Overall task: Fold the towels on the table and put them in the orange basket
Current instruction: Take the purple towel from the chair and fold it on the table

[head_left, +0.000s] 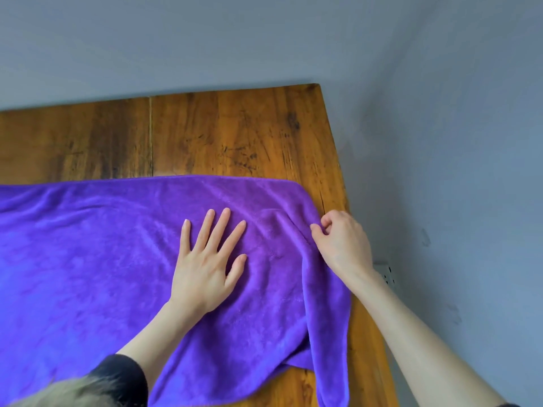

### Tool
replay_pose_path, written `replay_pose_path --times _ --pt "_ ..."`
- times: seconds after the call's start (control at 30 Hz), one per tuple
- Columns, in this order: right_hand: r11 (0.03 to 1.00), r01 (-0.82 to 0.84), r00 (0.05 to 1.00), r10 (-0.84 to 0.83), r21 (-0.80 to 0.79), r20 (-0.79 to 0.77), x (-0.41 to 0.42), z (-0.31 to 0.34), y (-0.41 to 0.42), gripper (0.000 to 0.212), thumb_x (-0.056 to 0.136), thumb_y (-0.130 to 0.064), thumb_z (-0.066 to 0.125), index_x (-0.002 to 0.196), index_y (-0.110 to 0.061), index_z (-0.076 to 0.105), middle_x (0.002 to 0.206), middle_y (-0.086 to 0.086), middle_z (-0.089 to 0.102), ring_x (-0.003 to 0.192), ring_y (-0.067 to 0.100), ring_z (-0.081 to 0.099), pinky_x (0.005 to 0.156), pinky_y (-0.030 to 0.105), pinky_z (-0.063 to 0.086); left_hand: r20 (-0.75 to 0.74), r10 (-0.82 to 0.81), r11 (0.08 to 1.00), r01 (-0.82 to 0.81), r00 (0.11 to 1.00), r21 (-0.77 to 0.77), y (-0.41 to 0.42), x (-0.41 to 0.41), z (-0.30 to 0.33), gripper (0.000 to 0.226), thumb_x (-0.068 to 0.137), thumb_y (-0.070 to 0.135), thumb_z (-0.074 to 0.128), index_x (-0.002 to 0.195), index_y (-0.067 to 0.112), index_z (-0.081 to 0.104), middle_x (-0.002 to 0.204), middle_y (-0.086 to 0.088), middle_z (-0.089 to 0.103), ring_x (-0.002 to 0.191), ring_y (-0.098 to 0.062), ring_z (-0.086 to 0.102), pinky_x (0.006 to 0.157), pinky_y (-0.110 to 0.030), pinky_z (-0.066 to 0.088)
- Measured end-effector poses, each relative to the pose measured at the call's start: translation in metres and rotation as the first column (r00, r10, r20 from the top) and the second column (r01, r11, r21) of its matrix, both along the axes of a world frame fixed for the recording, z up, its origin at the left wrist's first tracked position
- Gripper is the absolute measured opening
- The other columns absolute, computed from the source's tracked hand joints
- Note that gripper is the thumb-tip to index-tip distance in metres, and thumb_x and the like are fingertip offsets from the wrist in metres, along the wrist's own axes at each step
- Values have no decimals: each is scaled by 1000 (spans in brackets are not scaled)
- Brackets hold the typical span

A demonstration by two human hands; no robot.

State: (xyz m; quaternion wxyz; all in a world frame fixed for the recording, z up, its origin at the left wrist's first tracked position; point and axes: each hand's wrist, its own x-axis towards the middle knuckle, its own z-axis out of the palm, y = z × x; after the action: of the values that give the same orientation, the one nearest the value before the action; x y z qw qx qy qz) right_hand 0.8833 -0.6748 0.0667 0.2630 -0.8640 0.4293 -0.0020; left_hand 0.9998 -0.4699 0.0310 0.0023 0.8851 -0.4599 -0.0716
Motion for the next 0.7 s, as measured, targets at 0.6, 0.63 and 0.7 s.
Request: replay_pose_path --times 0.6,0.63,0.7 --pt "959 162 985 -141 234 -104 -31 1 -40 21 88 -32 62 96 -13 64 88 0 61 84 21 56 73 26 38 -12 13 1000 -14 1000 -23 -2 -1 1 56 91 47 29 142 25 38 152 -6 30 142 -28 23 114 -55 11" --pt "953 184 981 -162 239 -108 -35 2 -42 21 87 -28 63 99 -11 65 93 2 63 87 22 57 74 25 38 -21 14 1000 -14 1000 -22 -2 -1 2 56 91 46 29 142 24 38 152 -6 30 142 -28 23 114 -55 12" --pt "942 242 970 -242 233 -33 -37 7 -41 15 86 -18 65 98 -10 66 95 5 64 89 22 58 76 22 37 -48 28 999 -30 998 -33 -4 -2 5 56 90 45 29 141 24 40 152 -6 31 142 -28 23 114 -56 11"
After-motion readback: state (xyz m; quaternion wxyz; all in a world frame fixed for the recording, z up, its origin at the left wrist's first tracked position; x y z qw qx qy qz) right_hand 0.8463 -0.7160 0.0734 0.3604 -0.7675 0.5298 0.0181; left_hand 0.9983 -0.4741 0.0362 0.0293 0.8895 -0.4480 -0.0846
